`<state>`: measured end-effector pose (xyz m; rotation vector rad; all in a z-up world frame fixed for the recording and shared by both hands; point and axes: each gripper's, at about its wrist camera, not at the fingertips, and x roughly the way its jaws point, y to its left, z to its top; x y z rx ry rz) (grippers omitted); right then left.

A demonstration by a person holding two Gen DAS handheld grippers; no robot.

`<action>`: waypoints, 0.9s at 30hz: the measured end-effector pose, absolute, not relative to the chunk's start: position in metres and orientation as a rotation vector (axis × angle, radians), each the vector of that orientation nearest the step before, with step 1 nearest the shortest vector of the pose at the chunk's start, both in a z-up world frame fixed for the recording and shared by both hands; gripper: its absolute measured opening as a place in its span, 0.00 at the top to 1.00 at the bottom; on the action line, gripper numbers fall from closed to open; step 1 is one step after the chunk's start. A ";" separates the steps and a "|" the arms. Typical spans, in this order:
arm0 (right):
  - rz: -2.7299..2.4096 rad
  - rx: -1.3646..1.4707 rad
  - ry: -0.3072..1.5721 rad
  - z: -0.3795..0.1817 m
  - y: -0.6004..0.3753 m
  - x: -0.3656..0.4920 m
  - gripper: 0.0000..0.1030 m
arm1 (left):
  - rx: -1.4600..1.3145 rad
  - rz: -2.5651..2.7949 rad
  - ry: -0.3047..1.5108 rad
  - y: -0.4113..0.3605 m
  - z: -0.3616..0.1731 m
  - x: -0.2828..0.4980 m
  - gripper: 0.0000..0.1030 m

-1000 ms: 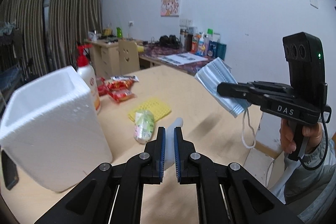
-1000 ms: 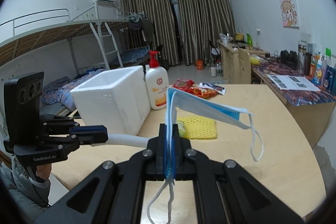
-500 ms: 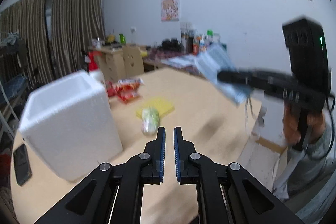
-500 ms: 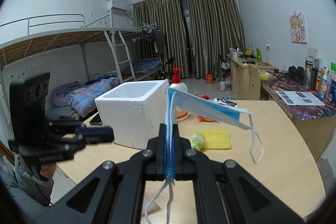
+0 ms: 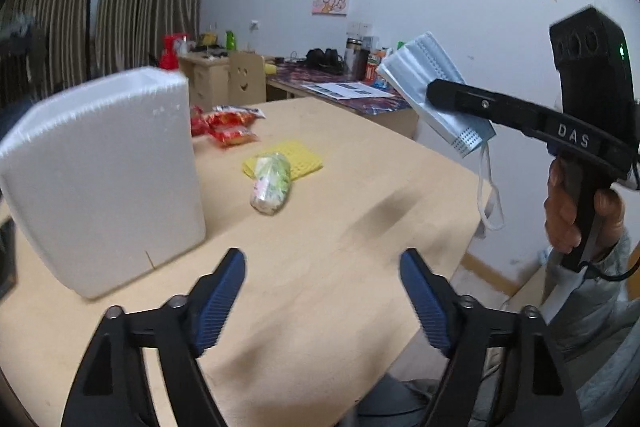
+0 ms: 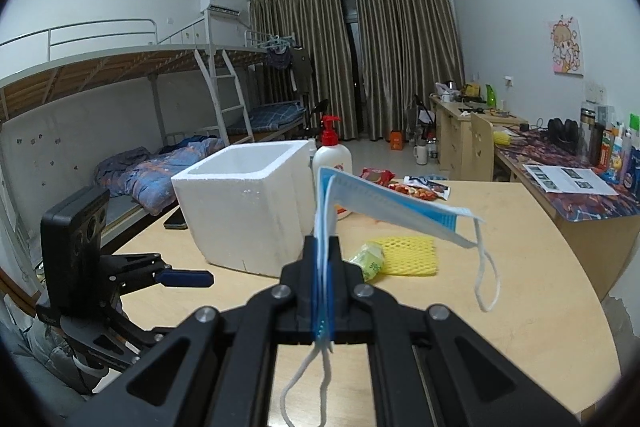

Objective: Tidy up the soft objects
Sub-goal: 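Carry the mask over the foam box with the right gripper and open it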

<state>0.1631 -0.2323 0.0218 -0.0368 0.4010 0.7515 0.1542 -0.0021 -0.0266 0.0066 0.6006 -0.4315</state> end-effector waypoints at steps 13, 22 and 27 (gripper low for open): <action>0.796 -0.061 0.374 0.033 -0.212 0.156 0.94 | -0.070 -0.276 0.539 0.033 -0.022 0.143 0.12; 0.864 -0.090 0.347 0.043 -0.183 0.156 0.94 | -0.044 -0.170 0.467 0.052 -0.011 0.124 0.10; 0.911 -0.101 0.343 0.046 -0.164 0.160 0.94 | -0.045 -0.105 0.433 0.067 -0.006 0.117 0.05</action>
